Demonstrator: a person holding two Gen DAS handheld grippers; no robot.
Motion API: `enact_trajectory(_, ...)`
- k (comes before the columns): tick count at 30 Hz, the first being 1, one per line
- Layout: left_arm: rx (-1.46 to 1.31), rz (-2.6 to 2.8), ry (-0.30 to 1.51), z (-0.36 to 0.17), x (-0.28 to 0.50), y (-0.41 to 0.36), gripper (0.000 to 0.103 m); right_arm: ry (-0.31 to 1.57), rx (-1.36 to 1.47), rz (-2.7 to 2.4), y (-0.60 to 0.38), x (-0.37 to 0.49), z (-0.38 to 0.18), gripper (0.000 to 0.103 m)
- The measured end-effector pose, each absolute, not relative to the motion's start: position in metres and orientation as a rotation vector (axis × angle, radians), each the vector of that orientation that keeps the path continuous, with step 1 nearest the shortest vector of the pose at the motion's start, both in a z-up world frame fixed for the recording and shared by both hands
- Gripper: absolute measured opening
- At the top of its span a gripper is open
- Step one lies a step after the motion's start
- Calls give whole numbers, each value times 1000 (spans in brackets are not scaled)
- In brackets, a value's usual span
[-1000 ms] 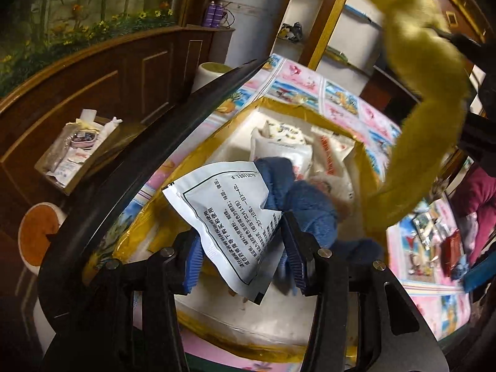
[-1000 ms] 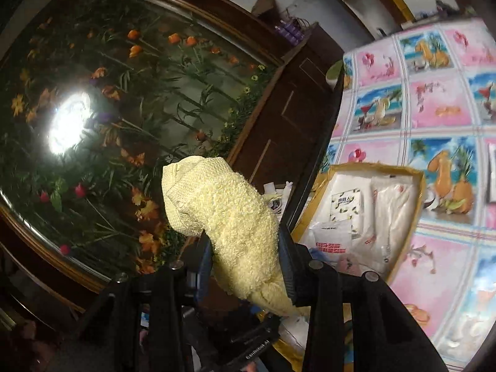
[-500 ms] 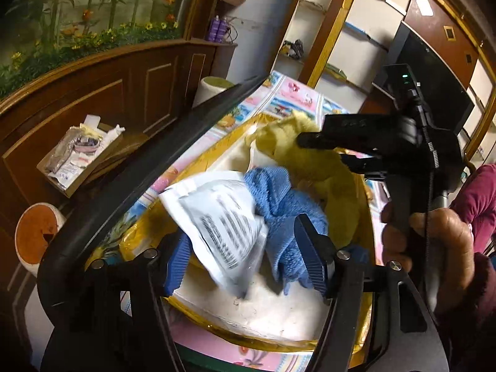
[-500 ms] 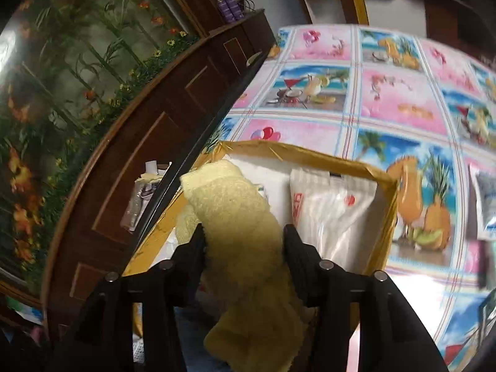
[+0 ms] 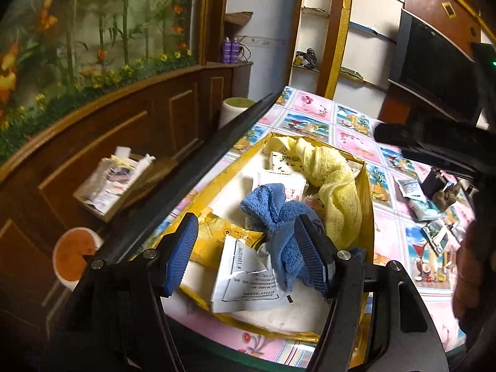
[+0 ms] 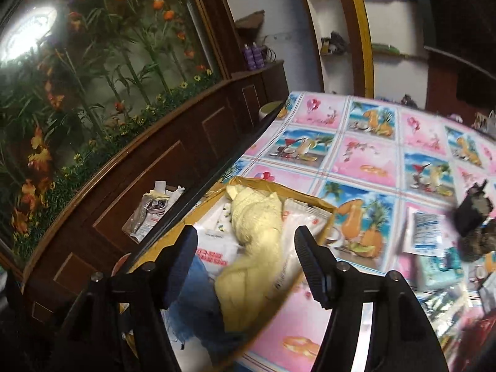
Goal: Organize soft objects
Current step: 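Release the paper in the box and withdraw both open tools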
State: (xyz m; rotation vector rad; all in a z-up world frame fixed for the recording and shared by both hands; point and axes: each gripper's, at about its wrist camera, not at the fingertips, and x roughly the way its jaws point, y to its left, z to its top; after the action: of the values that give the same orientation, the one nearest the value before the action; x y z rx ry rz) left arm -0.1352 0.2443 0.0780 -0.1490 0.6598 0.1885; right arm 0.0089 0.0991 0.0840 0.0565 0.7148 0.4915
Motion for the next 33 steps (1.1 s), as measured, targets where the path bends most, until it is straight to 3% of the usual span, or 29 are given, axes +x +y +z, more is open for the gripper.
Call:
enact_trajectory(19, 65, 147, 680, 98, -151, 151, 65, 649, 5, 375, -16, -44, 76, 66)
enact_trajectory(33, -17, -87, 725, 91, -151, 113, 65, 698, 147, -9, -169, -10, 79, 67)
